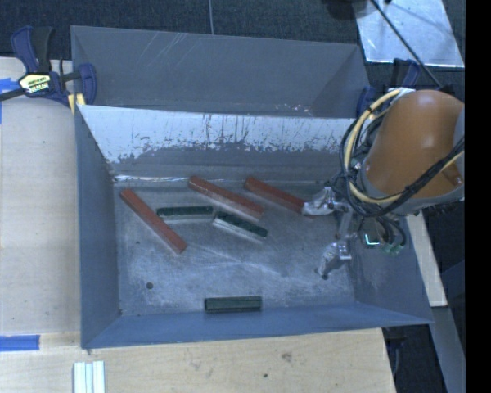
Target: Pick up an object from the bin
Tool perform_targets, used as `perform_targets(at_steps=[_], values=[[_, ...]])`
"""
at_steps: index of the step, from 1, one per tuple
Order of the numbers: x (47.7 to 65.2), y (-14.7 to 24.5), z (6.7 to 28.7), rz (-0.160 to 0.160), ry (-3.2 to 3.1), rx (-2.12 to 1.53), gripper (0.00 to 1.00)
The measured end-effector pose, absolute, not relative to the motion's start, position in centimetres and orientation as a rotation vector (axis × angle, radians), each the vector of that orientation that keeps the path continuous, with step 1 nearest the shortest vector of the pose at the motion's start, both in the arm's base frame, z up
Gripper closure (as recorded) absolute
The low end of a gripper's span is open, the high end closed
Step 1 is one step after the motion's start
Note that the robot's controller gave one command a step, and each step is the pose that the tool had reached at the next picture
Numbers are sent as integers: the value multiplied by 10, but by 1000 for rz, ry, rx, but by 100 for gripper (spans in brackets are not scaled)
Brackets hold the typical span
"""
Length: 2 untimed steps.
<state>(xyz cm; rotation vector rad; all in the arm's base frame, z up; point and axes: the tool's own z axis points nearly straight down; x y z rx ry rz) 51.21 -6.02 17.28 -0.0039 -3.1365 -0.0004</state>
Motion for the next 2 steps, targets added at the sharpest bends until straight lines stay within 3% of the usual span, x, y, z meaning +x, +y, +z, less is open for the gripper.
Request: perform_targets(at_steps=[1, 2], values=[[514, -60, 177, 1, -3145, -1, 0], [540, 12, 90, -6, -3148, 136, 100]])
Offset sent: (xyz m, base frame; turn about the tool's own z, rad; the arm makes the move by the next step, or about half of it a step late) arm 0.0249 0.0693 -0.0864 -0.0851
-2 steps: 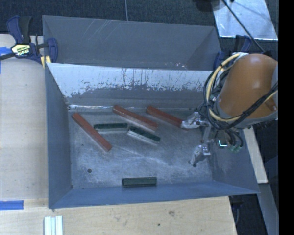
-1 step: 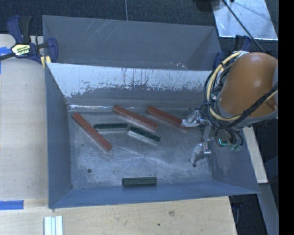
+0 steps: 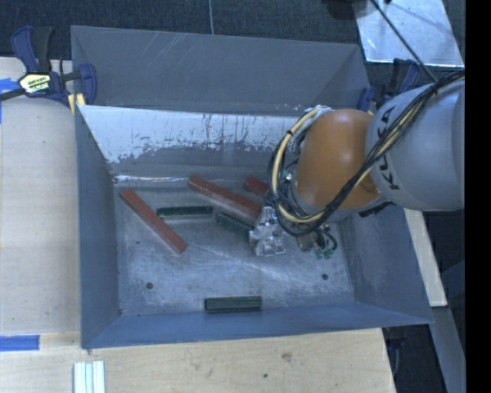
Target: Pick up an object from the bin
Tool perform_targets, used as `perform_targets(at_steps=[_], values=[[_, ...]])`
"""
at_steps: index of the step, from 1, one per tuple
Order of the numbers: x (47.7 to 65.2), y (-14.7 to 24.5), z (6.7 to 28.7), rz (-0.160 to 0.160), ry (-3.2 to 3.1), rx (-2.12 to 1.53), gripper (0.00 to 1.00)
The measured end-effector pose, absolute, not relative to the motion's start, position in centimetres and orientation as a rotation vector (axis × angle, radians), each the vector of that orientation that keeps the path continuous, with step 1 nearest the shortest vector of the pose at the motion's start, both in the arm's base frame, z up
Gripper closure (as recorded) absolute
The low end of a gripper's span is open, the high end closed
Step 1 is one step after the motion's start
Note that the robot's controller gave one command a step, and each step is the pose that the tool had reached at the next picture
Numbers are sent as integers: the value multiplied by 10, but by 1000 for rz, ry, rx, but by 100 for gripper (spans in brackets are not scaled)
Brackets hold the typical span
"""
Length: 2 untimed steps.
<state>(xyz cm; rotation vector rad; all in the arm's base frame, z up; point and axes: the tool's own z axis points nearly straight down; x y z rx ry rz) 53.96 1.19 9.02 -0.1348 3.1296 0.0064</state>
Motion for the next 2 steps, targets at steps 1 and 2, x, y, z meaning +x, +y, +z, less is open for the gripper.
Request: perform_targets(at_steps=[1, 2], values=[[537, 9, 86, 0, 3137, -132, 0], [538, 9, 87, 0, 3137, -132, 0]])
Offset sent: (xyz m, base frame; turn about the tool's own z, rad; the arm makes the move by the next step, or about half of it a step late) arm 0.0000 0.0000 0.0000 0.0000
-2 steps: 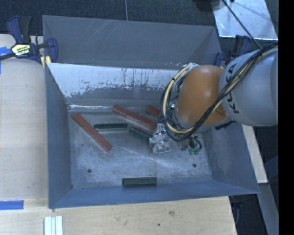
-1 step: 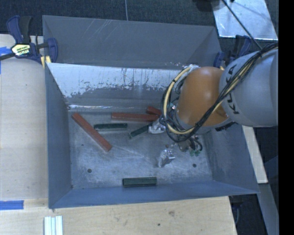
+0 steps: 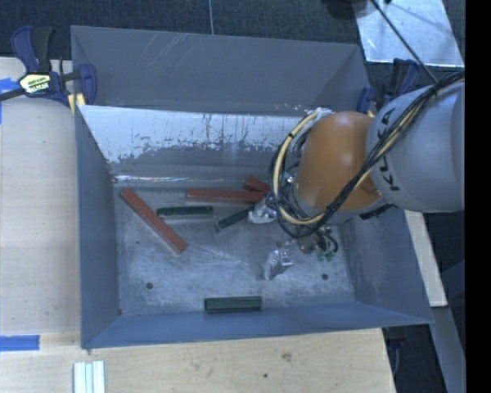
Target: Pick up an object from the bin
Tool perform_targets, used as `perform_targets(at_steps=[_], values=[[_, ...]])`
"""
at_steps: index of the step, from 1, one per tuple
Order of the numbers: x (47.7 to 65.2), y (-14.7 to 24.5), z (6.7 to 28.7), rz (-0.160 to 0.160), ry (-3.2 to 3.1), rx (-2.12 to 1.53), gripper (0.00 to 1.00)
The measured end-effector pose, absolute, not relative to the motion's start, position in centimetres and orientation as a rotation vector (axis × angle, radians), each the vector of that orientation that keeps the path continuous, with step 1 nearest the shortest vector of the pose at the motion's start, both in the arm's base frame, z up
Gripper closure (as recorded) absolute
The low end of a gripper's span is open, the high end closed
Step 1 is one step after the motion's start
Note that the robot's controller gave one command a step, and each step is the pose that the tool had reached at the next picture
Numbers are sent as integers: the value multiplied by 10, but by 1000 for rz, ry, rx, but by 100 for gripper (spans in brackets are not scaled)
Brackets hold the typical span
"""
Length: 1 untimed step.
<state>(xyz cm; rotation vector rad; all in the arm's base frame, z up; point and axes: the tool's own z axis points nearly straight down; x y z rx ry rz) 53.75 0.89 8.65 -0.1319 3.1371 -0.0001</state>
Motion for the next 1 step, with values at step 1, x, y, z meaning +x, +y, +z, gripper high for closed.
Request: perform_targets(at_steps=[1], values=[[597, 49, 137, 1, 3138, -110, 100]])
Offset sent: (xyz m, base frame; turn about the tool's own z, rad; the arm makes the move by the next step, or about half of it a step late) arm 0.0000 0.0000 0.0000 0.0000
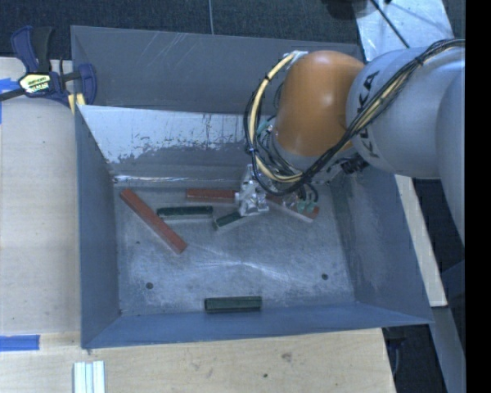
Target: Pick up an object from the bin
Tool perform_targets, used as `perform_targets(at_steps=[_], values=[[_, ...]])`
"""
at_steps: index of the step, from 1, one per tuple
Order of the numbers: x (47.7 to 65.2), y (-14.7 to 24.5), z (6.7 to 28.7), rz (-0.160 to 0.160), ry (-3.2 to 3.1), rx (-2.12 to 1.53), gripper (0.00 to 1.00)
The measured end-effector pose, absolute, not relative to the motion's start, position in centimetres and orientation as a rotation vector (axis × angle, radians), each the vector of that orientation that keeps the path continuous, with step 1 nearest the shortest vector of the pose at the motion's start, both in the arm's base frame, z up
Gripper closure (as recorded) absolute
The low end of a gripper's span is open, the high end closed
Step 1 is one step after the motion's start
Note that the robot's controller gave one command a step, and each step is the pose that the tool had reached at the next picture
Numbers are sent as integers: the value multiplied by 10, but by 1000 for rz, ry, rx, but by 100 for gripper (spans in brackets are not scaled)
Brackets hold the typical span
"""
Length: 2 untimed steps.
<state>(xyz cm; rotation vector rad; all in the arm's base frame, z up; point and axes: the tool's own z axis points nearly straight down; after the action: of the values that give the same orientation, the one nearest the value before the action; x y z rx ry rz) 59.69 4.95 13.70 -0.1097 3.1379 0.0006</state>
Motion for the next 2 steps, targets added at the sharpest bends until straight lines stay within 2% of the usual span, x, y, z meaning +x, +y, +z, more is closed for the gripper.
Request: perform_targets(at_steps=[1, 2], values=[[597, 49, 137, 0, 3138, -110, 0], [597, 49, 137, 0, 3138, -111, 0]])
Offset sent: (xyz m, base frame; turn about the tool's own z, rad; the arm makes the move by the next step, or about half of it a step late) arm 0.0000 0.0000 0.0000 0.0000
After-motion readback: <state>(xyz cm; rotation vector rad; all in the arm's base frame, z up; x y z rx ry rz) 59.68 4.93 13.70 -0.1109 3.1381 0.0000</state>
